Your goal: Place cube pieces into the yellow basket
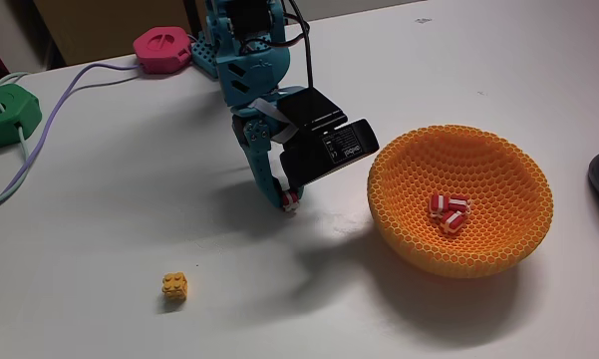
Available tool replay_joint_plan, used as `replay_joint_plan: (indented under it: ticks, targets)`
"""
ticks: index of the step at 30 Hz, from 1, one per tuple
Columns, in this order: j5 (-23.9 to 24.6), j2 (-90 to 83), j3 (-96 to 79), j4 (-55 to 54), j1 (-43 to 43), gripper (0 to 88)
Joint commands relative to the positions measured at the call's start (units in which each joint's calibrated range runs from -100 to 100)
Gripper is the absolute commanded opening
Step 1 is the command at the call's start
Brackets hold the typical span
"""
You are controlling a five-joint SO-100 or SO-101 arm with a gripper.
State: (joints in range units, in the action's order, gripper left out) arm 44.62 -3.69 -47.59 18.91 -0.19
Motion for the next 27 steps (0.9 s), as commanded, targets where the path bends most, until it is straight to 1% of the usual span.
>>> replay_joint_plan:
  ticks: [1,4,6,8,12,16,17,19,20,21,23,25,27]
  targets:
    - [-2.1,-8.3,3.2,0.1,1.0,0.0]
    - [-3.6,-15.4,8.4,0.6,-0.4,0.0]
    - [-3.2,-17.9,14.2,0.7,-3.3,0.0]
    - [-1.6,-17.2,19.9,-0.2,-8.4,0.0]
    - [2.1,-7.9,24.6,-4.7,-18.2,0.0]
    - [5.1,3.8,30.6,-10.7,-24.5,0.0]
    - [4.9,6.3,33.0,-10.9,-25.3,5.0]
    - [2.9,8.6,35.0,-12.3,-26.5,24.9]
    - [1.8,8.7,35.4,-12.5,-26.8,32.3]
    - [0.9,8.6,35.3,-12.4,-27.0,36.8]
    - [-0.4,6.8,34.4,-10.0,-26.7,41.7]
    - [-1.1,4.2,34.1,-4.4,-25.6,43.5]
    - [-1.6,0.2,33.4,1.9,-22.6,44.1]
